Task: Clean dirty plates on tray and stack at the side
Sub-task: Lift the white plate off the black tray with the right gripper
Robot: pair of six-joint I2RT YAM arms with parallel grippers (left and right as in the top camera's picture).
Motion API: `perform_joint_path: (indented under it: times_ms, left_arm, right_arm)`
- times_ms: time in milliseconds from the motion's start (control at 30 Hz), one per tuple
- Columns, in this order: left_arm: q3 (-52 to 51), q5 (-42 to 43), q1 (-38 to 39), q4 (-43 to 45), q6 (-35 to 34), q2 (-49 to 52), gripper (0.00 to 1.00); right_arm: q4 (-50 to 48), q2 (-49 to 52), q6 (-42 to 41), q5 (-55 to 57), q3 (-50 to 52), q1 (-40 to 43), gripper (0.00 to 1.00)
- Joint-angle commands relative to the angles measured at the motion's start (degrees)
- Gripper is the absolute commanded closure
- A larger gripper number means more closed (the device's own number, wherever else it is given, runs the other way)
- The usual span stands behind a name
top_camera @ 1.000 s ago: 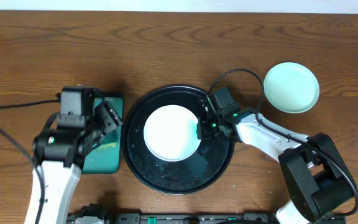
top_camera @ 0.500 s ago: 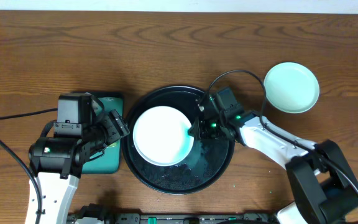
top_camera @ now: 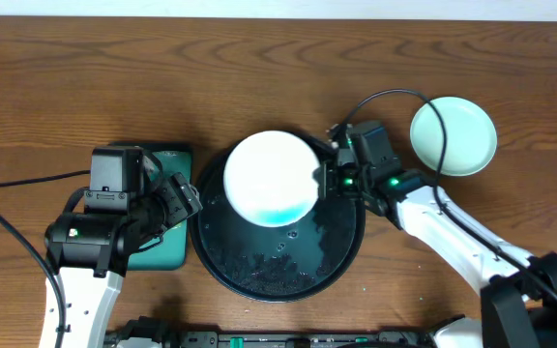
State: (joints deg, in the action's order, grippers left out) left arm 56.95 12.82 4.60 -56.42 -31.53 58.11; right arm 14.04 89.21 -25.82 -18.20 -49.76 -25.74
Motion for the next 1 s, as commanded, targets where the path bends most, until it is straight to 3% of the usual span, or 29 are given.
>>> perform_joint_path:
  times_ms: [0, 67, 233, 400, 600, 967]
  left_arm:
    - [-0.6, 0.3, -0.1, -0.2, -0.1, 0.3, 0.21]
    - [-0.6, 0.3, -0.1, -0.1, -0.1, 0.3, 0.21]
    - [-0.6, 0.3, -0.1, -0.2, -0.1, 0.5, 0.21]
    - [-0.6, 0.3, -0.1, -0.1, -0.1, 0.6, 0.21]
    - [-0.6, 0.3, -0.1, -0.2, -0.1, 0.6, 0.21]
    - [-0.6, 0.3, -0.1, -1.2, -0.1, 0.6, 0.21]
  right_arm:
    - [4.8, -3.9, 1.6, 12.3, -0.1, 1.5, 0.99]
    - [9.4, -4.6, 1.0, 13.3, -0.1, 2.0, 0.99]
    - [30.1, -4.6, -11.9, 17.6, -0.1, 3.5, 0.99]
    - [39.8, -4.6, -10.3, 7.1, -0.1, 4.0, 0.99]
    - [40.9, -4.6, -1.2, -16.7, -0.1, 4.0, 0.99]
    - [28.2, -4.6, 1.9, -28.3, -0.1, 4.0, 0.99]
